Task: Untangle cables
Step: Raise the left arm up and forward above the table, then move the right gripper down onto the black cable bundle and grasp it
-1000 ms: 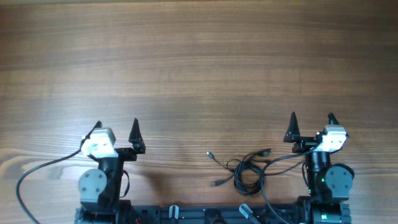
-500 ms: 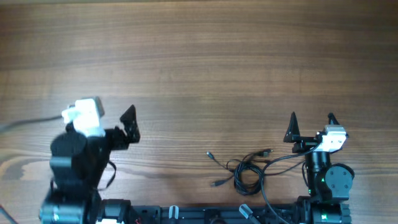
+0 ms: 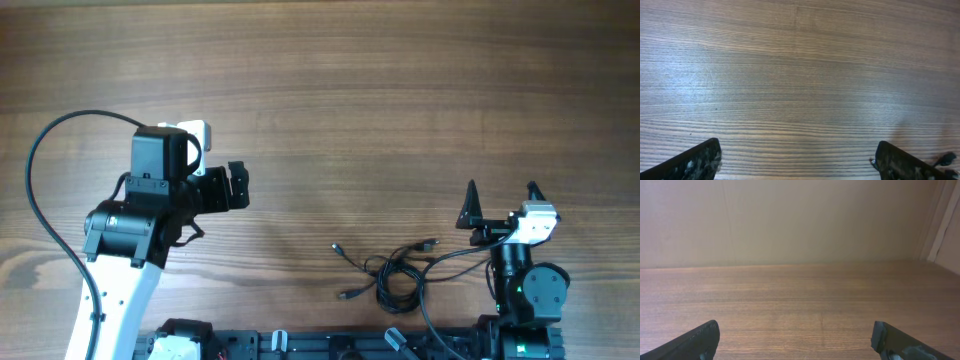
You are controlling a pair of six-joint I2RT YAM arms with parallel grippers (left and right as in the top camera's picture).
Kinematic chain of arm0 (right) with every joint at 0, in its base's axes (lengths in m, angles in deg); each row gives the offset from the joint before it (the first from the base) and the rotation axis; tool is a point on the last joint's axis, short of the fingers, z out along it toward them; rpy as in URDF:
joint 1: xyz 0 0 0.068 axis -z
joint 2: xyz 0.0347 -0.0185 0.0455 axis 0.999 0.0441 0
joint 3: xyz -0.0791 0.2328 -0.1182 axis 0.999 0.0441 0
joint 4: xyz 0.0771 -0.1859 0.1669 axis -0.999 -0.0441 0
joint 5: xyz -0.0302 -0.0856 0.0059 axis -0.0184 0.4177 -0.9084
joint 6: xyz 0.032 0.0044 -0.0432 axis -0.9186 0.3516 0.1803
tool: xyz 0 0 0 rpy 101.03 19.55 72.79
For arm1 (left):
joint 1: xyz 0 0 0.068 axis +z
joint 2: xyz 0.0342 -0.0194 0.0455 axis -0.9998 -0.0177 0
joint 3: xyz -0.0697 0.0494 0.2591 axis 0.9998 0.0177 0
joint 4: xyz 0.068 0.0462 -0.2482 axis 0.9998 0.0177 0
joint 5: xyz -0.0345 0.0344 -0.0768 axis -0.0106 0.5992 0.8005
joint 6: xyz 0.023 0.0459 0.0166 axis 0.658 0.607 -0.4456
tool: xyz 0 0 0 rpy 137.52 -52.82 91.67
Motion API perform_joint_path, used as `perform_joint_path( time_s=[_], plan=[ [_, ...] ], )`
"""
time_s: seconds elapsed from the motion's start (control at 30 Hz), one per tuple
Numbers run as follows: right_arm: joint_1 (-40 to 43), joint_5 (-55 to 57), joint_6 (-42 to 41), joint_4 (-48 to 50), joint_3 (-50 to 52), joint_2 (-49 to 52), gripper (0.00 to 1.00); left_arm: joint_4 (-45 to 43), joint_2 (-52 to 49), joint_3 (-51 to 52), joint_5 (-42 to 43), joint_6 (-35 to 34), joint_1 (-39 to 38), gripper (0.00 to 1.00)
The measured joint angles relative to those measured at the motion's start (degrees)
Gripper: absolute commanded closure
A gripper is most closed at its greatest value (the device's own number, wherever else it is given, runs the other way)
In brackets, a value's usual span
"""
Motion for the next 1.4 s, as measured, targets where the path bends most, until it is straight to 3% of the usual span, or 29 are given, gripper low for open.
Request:
perform_joint_path(
  time_s=[0.5,0.97,1.2,1.4],
  plan=[
    [0.0,-0.02,-0.2,0.17,0.0,0.0,0.0,0.5,-0.04,-0.02,0.0,0.0,0.0,0.0],
    [0.0,-9.16,-11.02,-0.76,-0.94,0.0,0.0,0.5,-0.04,-0.02,0.0,0.0,0.0,0.0],
    [0.0,-10.78,-10.21,-17.59,-18.49,8.57,0.0,0.5,-0.11,-0.02,0.0,0.0,0.0,0.0],
    [0.0,-10.75,-8.41,-33.57,-39.12,29.86,0.0,0.48,-0.11,-0.02,0.0,0.0,0.0,0.0]
  ],
)
